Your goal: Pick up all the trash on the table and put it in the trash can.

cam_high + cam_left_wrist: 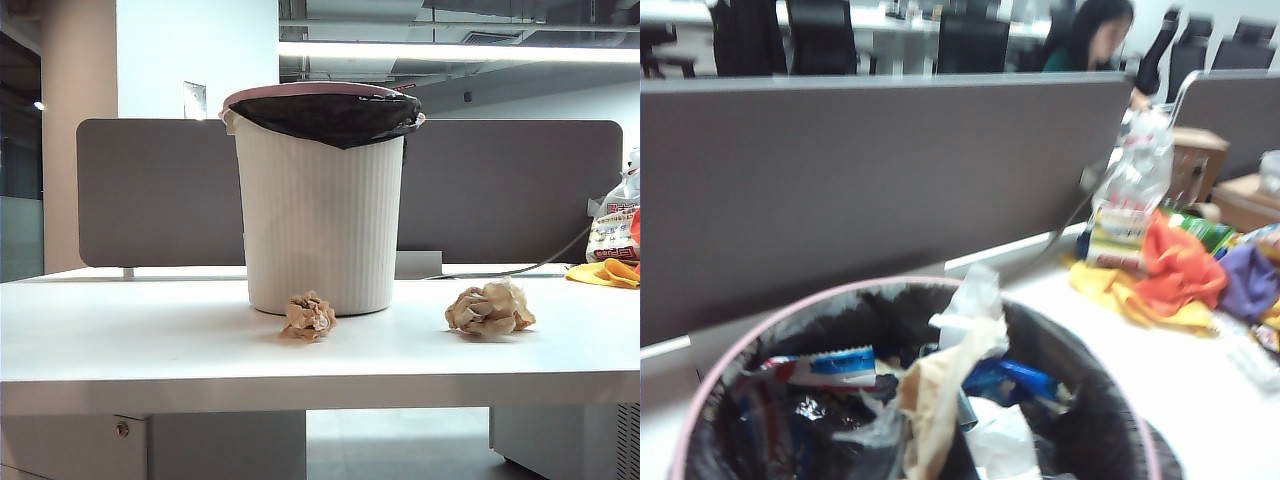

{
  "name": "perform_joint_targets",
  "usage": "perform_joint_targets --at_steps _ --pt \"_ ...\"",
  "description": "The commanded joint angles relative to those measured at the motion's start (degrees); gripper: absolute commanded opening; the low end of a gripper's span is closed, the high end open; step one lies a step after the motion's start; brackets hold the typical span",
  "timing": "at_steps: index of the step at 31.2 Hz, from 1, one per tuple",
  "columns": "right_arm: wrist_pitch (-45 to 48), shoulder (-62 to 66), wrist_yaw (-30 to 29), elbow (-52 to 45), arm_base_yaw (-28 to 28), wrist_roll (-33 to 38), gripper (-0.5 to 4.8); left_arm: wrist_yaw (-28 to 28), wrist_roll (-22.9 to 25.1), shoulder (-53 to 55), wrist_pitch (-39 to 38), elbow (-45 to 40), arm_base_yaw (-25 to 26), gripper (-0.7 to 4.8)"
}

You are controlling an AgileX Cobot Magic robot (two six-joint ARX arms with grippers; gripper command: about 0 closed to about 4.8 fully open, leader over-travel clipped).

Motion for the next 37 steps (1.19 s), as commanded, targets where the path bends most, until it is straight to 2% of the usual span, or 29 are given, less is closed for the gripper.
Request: perform_joint_targets --at_steps 1,10,11,12,13,14,15,18,26,28,32,37 --pt "0.15 -0.15 0.55 0.57 -0.26 -0.39 -0.08 0.22 0.33 4.26 -0.79 3.13 -0.92 -0.06" --pt "-1.07 -0.13 -0.68 0.57 -0.26 -0.33 -0.08 -0.37 0.59 13.77 1.27 7.61 -2.23 0.06" --pt "-1.44 -0.13 -0.68 0.57 -0.26 -0.33 -0.08 -0.37 0.59 13.90 0.94 7.61 -2.21 0.71" --pt "-1.70 -0.13 -0.68 0.57 -0.26 -0.33 -0.08 -0.44 0.81 13.97 0.85 7.61 -2.21 1.69" --pt "-2.01 -0.13 -0.68 0.57 -0.26 -0.33 -0.08 -0.52 2.01 13.97 0.94 7.61 -2.14 2.91" --pt "-2.38 -0.13 -0.68 0.57 -0.26 -0.33 -0.08 -1.18 3.80 13.97 1.40 7.61 -2.14 4.47" --pt "-2.60 -0.11 -0.68 0.57 -0.26 -0.33 -0.08 -2.34 4.96 13.94 1.66 7.63 -2.14 4.79" --pt "-2.71 -0.11 -0.68 0.57 -0.26 -0.33 -0.08 -4.02 7.34 13.92 2.14 7.63 -2.14 4.79" --pt "-2.71 -0.11 -0.70 0.57 -0.26 -0.33 -0.08 -3.67 7.48 13.03 2.29 7.65 -2.19 4.79" --pt "-2.80 -0.11 -0.72 0.57 -0.26 -0.33 -0.08 -2.84 7.41 12.61 2.45 7.65 -2.84 4.79" --pt "-2.75 -0.11 -0.87 0.57 -0.26 -0.33 -0.08 6.78 7.02 12.44 2.36 7.65 -2.91 4.79" --pt "-2.86 -0.15 -1.84 0.57 -0.26 -0.37 -0.08 4.22 8.55 10.62 4.66 7.65 -3.80 4.79"
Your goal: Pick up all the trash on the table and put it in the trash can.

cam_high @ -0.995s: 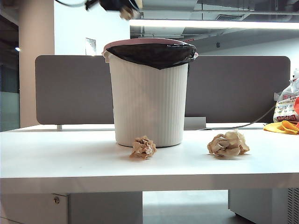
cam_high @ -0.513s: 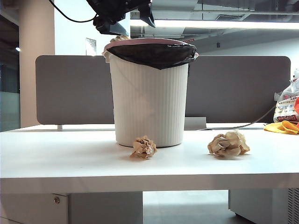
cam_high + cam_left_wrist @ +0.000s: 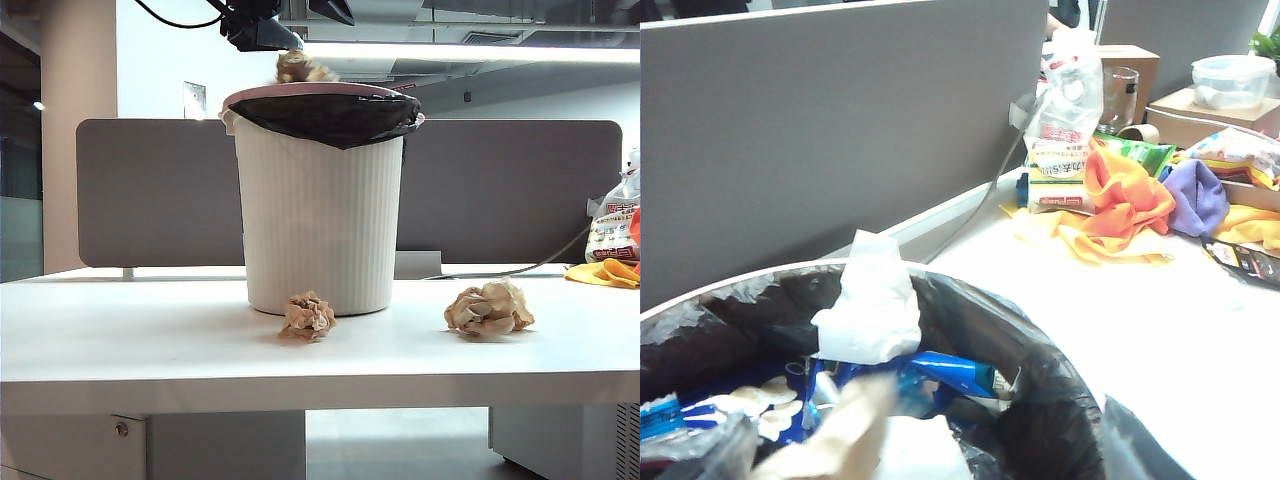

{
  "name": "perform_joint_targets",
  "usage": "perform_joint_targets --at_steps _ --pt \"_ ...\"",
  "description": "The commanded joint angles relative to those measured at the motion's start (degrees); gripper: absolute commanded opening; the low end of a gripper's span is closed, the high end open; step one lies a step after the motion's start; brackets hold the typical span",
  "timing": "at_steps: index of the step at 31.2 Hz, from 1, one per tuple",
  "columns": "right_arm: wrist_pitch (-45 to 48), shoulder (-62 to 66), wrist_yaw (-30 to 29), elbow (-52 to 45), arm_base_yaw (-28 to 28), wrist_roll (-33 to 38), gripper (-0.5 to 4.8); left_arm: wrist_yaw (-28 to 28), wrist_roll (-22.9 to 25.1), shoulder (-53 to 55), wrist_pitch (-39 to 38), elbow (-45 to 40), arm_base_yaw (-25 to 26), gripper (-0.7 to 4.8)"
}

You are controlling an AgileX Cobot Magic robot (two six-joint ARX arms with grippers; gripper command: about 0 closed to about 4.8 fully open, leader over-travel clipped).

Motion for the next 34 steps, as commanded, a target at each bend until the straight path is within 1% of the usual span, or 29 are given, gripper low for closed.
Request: perform_joint_targets --at_steps 1,4,7,12,15,16,17,20,22,23,24,27,28,29,30,31,32,34 --pt "0.63 -0.17 -1.60 0.28 0.02 -0.15 -0.08 -1.14 3.98 -2.12 4.61 0.31 -0.70 4.79" --pt "0.63 -0.17 -1.70 0.28 0.02 -0.15 -0.08 -0.98 11.76 -2.75 7.58 0.31 -1.53 4.79" --pt "0.66 -0.17 -2.97 0.28 0.02 -0.15 -0.08 -0.22 15.63 -2.73 7.45 0.28 -1.53 4.79" --pt "0.13 -0.42 -2.97 0.28 0.02 -0.20 -0.08 0.24 15.47 -2.56 2.89 0.24 -1.51 4.79" --pt "-0.28 -0.96 -2.99 0.28 0.02 -0.17 -0.08 -0.92 15.47 -1.99 -0.83 0.24 -1.51 4.79" --pt "-0.42 -1.31 -2.97 0.28 0.02 -0.17 -0.08 -0.98 15.47 -1.84 -1.73 0.24 -1.51 4.25" --pt "-0.39 -1.46 -3.13 0.28 0.02 -0.17 -0.08 -1.03 15.47 -1.60 -2.78 0.24 -1.44 3.45" --pt "-0.31 -1.95 -3.98 0.28 0.00 -0.20 -0.08 -1.66 15.47 -1.11 -3.65 0.24 -1.44 1.94" --pt "-0.35 -2.08 -4.68 0.28 0.00 -0.17 -0.08 -2.78 15.50 -0.68 -3.43 0.24 -1.44 1.08" --pt "-0.37 -2.08 -5.05 0.28 0.00 -0.17 -0.08 -3.21 15.50 -0.59 -3.43 0.24 -1.44 0.74" --pt "-0.44 -2.12 -5.42 0.28 0.00 -0.20 -0.08 -3.23 15.52 -0.48 -3.37 0.24 -1.44 0.73" --pt "-0.68 -2.16 -6.47 0.26 0.00 -0.17 -0.08 -3.21 15.50 -0.48 -3.28 0.24 -1.44 0.94" --pt "-0.68 -2.16 -6.58 0.26 0.00 -0.17 -0.08 -3.37 15.50 -0.48 -3.15 0.24 -1.44 1.32" --pt "-0.66 -2.16 -6.60 0.22 0.02 -0.17 -0.08 -3.39 15.50 -0.48 -2.84 0.24 -1.44 2.06" --pt "-0.66 -2.19 -6.60 0.20 0.00 -0.17 -0.08 -3.41 15.50 -0.50 -2.29 0.24 -1.44 3.07" --pt "-0.66 -2.19 -6.60 0.17 0.00 -0.17 -0.08 -3.54 15.50 -0.48 -1.49 0.24 -1.44 4.50" --pt "-0.68 -2.19 -6.60 0.17 0.00 -0.17 -0.08 -4.39 15.50 -0.48 -0.70 0.24 -1.44 4.79" --pt "-0.66 -2.19 -6.62 0.17 0.00 -0.17 -0.08 -6.78 15.50 -0.48 0.66 0.24 -1.44 4.79"
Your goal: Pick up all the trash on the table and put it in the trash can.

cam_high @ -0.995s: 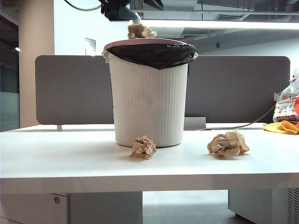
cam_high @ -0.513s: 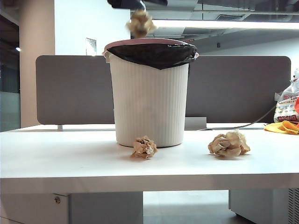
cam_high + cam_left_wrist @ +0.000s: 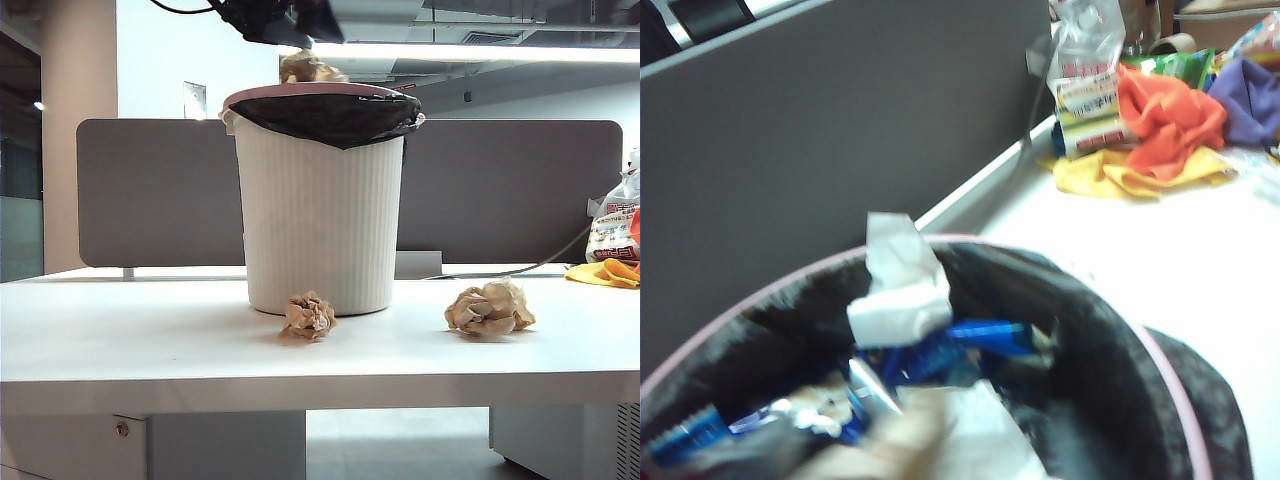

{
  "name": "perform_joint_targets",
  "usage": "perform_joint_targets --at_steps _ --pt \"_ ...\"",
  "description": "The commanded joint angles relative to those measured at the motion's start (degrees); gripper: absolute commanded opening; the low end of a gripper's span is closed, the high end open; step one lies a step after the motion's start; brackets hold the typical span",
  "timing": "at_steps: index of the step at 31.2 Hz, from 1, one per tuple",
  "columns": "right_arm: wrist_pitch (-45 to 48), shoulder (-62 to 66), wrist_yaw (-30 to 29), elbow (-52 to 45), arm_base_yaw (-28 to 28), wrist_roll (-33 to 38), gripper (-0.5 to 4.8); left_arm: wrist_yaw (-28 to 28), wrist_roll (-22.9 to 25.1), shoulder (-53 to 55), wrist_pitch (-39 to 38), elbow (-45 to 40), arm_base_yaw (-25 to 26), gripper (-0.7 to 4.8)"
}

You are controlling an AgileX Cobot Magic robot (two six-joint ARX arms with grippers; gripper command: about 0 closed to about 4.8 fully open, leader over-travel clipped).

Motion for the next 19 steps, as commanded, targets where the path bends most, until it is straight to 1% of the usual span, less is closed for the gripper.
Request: perform_joint_targets --at_steps 1,7,8,9,10,11,12,17,19 --pt "0.55 -0.24 -0.26 0.17 0.02 -0.13 -0.08 -3.23 0.20 -0.33 3.48 0.15 0.02 4.79" --pt "0.55 -0.22 -1.11 0.17 0.02 -0.15 -0.08 -3.19 0.20 -0.35 5.27 0.15 0.02 4.79" --pt "0.55 -0.24 -1.11 0.17 0.02 -0.17 -0.08 -2.97 0.17 -0.35 5.70 0.15 0.02 4.42" --pt "0.55 -0.22 -1.11 0.17 0.02 -0.17 -0.08 -2.49 0.17 -0.35 6.01 0.15 0.02 3.21" --pt "0.55 -0.24 -1.11 0.17 0.02 -0.20 -0.08 -1.62 0.17 -0.35 6.32 0.15 0.02 1.70" --pt "0.55 -0.22 -1.11 0.17 0.02 -0.22 -0.08 -1.42 0.20 -0.35 6.34 0.15 0.00 0.67" --pt "0.55 -0.22 -1.11 0.15 0.02 -0.39 -0.08 -1.33 0.20 -0.33 6.34 0.15 0.00 -0.07" --pt "0.55 -0.24 -1.11 0.17 0.02 -1.27 -0.08 -1.33 0.22 -0.22 7.17 0.15 0.02 -0.05" --pt "0.59 -0.22 -1.09 0.15 -0.04 -1.31 -0.08 -1.31 0.22 -0.22 9.46 0.15 0.02 -0.04"
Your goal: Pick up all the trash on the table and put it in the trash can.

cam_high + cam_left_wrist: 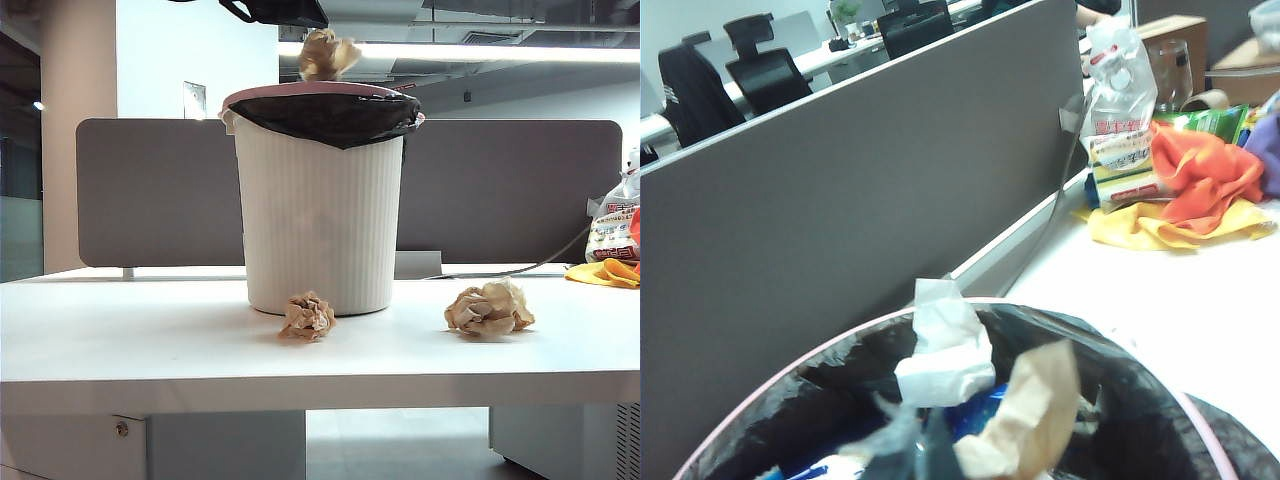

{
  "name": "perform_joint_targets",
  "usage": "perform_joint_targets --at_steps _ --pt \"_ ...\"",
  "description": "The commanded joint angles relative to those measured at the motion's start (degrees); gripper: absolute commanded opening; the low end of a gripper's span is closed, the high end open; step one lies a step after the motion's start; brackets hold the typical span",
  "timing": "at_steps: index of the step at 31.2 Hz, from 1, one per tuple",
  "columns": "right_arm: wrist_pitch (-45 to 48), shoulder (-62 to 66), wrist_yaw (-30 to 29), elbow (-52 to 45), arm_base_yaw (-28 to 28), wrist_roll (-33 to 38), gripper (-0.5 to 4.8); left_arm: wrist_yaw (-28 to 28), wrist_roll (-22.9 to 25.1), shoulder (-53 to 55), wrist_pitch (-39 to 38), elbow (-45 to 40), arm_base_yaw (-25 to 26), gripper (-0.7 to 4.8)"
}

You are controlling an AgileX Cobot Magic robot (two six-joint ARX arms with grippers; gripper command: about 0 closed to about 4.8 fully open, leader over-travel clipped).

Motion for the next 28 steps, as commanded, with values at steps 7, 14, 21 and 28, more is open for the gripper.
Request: perform_joint_targets --at_steps 7,14,21,28 --pt "0.61 -0.22 -0.28 0.17 -0.04 -0.72 -0.08 0.96 0.15 -0.20 8.68 0.17 0.04 4.18" --pt "0.61 -0.22 -0.28 0.17 -0.04 -0.94 -0.08 0.92 0.20 0.76 4.50 0.15 0.04 4.79" --pt "0.55 -0.20 -0.28 0.09 -0.04 -1.25 -0.08 0.98 0.11 2.60 -4.37 0.15 0.04 4.79" --pt "0.26 -0.15 -0.26 -0.42 -0.42 -1.62 -0.08 2.67 -0.11 4.09 -12.76 0.13 0.04 4.79"
